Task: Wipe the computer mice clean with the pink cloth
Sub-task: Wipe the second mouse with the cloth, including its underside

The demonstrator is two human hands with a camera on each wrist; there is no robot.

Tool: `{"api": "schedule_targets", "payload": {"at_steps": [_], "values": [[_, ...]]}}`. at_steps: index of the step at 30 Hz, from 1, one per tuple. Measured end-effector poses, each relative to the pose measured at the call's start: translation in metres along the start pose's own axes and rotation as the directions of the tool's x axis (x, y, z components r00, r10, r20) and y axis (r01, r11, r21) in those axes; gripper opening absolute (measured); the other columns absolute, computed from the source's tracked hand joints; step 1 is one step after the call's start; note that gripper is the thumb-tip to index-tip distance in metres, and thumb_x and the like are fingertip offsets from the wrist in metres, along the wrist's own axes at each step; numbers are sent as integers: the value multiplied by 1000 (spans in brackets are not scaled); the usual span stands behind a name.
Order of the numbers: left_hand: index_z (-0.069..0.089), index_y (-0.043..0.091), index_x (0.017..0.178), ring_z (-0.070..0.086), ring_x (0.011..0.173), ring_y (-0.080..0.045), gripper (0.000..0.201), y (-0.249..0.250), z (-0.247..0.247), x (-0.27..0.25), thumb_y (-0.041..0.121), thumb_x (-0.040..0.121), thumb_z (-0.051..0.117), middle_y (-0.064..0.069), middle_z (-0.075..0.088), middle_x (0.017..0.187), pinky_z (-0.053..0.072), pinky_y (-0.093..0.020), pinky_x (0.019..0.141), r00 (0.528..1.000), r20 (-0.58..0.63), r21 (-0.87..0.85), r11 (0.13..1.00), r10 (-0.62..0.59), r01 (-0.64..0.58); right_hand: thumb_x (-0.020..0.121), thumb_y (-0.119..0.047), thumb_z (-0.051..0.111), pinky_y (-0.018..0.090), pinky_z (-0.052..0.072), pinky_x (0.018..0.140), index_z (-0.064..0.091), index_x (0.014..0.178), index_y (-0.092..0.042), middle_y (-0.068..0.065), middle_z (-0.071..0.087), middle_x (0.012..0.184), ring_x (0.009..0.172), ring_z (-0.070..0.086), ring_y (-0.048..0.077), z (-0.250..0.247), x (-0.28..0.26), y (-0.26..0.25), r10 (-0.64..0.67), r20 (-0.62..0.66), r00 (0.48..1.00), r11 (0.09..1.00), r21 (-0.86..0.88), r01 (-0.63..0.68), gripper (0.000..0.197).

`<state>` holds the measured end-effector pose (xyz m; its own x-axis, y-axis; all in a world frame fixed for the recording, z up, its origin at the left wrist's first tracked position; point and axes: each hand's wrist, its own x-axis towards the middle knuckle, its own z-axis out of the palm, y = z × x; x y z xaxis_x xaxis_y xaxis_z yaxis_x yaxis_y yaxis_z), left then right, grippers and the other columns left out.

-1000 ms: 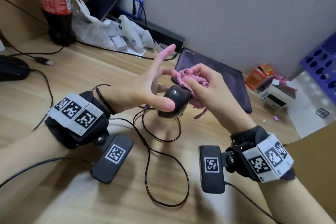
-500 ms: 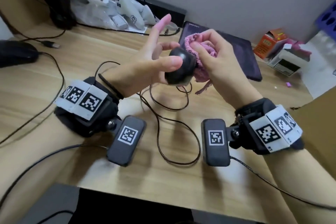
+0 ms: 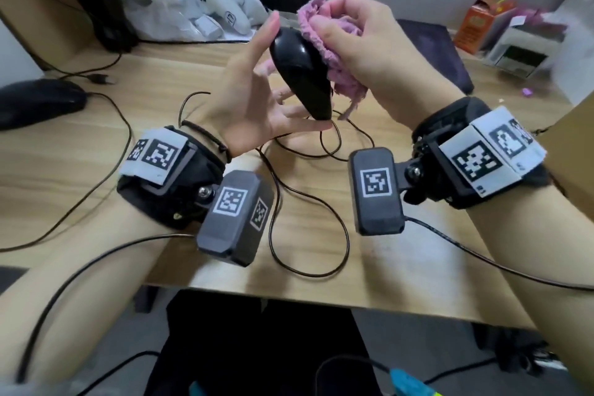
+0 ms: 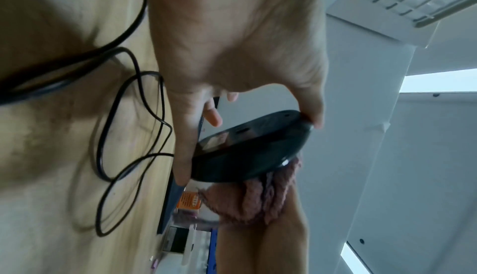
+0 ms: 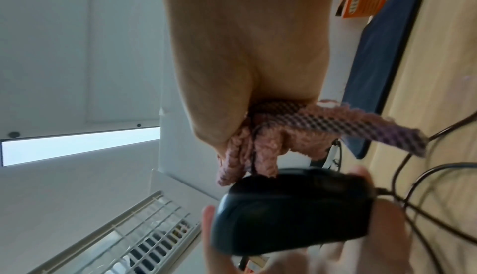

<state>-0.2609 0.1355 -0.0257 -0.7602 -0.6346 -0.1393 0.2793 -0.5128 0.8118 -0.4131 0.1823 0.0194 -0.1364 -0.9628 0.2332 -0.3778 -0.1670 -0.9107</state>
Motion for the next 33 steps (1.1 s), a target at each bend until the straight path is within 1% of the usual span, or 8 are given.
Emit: {"api": "schedule_targets", "payload": {"at_steps": [3,6,13,17,21,24,26,33], "values": [[44,10,141,56,119,-44,71,8,2,2,57,89,56,-21,44,143,51,-61,85,997,-76,-87,996,3,-9,100,-19,50,26,41,47,55,100,-11,14,55,78,65,51,22,4,0,14,81,-46,996,997,-5,-82,9],[39,17,144,45,127,-41,75,17,1,8,56,85,64,-14,38,145,52,-65,80,988,-153,-139,990,5,-27,99,-8,45,19,43,41,52,93,-11,5,52,66,49,49,13,3,-7,36,187,-22,982,978,-89,-188,10],[31,9,141,38,111,-28,81,11,15,16,58,85,62,-5,33,133,55,-62,67,948,-301,-221,975,-101,34,98,-28,55,39,53,55,59,95,-21,0,60,75,58,55,17,-9,3,13,72,-61,996,993,-89,-77,8],[37,8,138,38,110,-28,77,9,21,18,60,87,59,-7,34,132,53,-66,72,954,-277,-218,974,-117,56,94,-27,61,22,48,52,59,100,-14,-1,61,80,59,54,5,-2,9,-10,-82,-1,997,979,-187,81,14],[47,6,134,51,106,-38,71,19,18,14,60,88,56,-18,39,131,55,-63,74,956,-261,-308,950,-133,48,91,-36,65,37,58,61,63,98,-17,-3,66,81,65,61,7,0,-1,0,-104,1,995,957,-272,101,21],[45,8,132,53,112,-44,73,21,12,14,59,83,62,-22,40,134,55,-60,78,952,-268,-383,923,-146,34,93,-32,63,21,49,46,61,102,-10,-2,62,77,53,56,3,-5,-17,11,-65,17,998,963,-259,67,24],[44,8,131,51,114,-42,75,18,10,14,61,81,62,-22,40,134,52,-62,84,944,-292,-381,924,-154,33,93,-31,63,29,53,45,61,102,-12,-3,60,79,57,58,7,-8,-26,17,-24,31,999,956,-291,32,21],[52,11,128,64,94,-48,74,10,8,4,66,78,56,-16,44,130,46,-35,81,962,-222,-348,935,-158,73,95,-26,60,25,49,48,57,99,-12,1,59,74,54,52,10,-26,-39,2,28,-73,997,985,-165,-40,15]]}}
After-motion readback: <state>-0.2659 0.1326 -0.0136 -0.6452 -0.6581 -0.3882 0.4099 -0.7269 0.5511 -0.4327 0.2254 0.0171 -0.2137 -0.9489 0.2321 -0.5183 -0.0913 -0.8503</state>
